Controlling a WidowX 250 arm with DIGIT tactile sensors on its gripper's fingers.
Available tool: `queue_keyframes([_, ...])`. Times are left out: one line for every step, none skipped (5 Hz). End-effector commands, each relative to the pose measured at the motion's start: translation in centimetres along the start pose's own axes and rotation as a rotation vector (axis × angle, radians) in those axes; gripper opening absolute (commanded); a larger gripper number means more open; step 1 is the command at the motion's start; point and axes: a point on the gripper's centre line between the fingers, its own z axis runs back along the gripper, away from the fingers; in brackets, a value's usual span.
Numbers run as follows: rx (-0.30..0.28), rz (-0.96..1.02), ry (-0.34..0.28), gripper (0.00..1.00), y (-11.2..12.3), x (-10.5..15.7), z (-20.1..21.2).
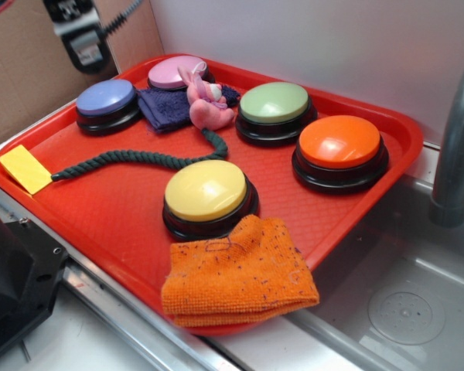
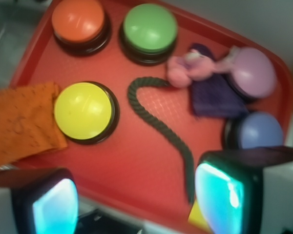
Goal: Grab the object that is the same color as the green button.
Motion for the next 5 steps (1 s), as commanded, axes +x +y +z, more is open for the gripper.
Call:
queue_keyframes([-0.087,-0.254,-0.113,1.00,1.2,2.1,-5.6])
queue_keyframes([-0.068,-0.384,-0.096,1.00,1.7,2.2,-8.3])
queue_keyframes([-0.087,-0.483,-0.154,1.00,2.0,1.8,-10.7])
queue_keyframes([-0.103,-0.517,-0.182,1.00,2.2,1.6,-12.4])
queue_keyframes([-0.085,-0.527,-0.167,1.00,2.7,1.1,-13.5])
